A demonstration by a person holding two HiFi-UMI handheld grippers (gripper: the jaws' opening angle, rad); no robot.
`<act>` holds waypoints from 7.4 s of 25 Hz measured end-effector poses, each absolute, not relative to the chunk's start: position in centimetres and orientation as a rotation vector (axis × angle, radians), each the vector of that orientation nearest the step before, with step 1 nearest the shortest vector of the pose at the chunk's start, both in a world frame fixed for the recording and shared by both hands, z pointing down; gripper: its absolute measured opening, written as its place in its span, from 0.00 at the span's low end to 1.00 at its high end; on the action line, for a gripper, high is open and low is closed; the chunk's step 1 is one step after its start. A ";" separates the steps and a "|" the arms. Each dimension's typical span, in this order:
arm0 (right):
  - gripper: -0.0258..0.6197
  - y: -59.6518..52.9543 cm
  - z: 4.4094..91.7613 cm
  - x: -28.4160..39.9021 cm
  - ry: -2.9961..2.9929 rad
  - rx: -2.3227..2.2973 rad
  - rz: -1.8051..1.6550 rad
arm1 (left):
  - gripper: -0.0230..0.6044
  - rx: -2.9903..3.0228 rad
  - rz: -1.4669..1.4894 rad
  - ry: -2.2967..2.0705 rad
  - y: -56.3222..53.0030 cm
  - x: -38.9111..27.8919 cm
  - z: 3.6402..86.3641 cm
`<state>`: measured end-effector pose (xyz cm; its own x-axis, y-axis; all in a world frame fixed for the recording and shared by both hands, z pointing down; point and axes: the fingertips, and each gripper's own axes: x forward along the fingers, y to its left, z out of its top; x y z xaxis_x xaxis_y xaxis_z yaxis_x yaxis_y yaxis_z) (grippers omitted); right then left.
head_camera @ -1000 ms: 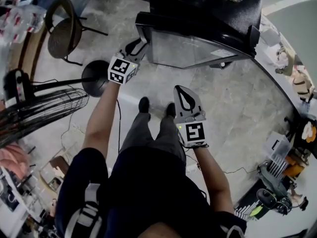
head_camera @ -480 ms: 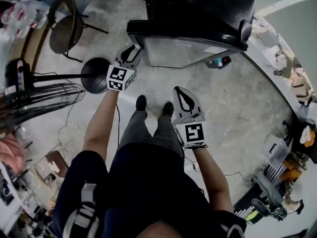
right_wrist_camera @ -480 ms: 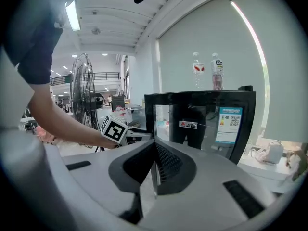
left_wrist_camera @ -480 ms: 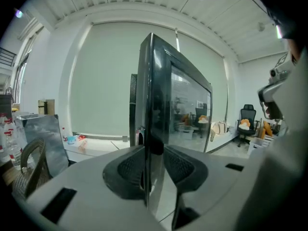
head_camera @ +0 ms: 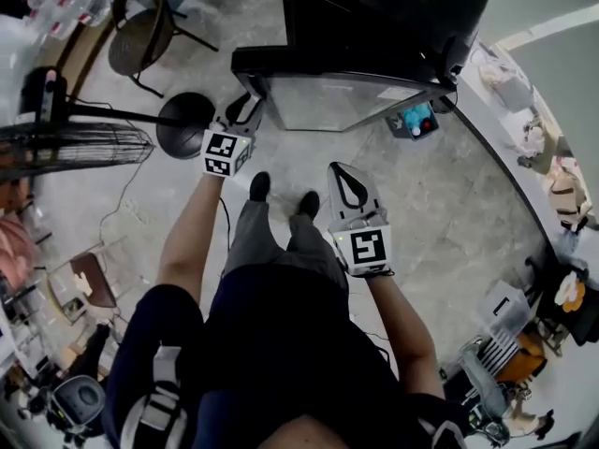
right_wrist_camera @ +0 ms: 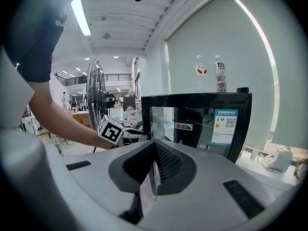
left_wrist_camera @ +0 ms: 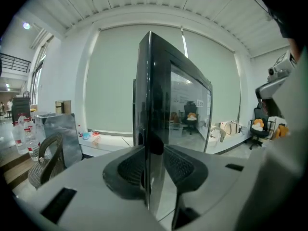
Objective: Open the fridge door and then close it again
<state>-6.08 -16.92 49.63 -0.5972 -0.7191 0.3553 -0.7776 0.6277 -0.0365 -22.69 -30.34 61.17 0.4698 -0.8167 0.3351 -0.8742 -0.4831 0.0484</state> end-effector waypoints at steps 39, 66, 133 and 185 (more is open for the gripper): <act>0.07 -0.8 47.5 -6.1 -2.257 1.570 0.217 | 0.16 2.511 0.423 -1.518 -11.9 -19.1 60.0; 0.07 8.5 47.8 2.9 -2.330 1.520 0.217 | 0.12 2.475 0.479 -1.582 -1.8 -8.4 60.1; 0.47 2.9 45.0 -4.4 -2.295 1.623 0.094 | 0.07 2.680 0.459 -1.352 6.3 -18.6 50.9; 0.40 0.8 50.6 2.7 -1.880 2.128 0.264 | 0.07 2.794 0.338 -1.300 6.4 -19.9 46.7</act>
<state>2.70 0.79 50.57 0.1325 -0.9368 0.3238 -0.9898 -0.1075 0.0939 -19.87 6.40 46.65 0.6245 -0.7512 0.2139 -0.7602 -0.6474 -0.0545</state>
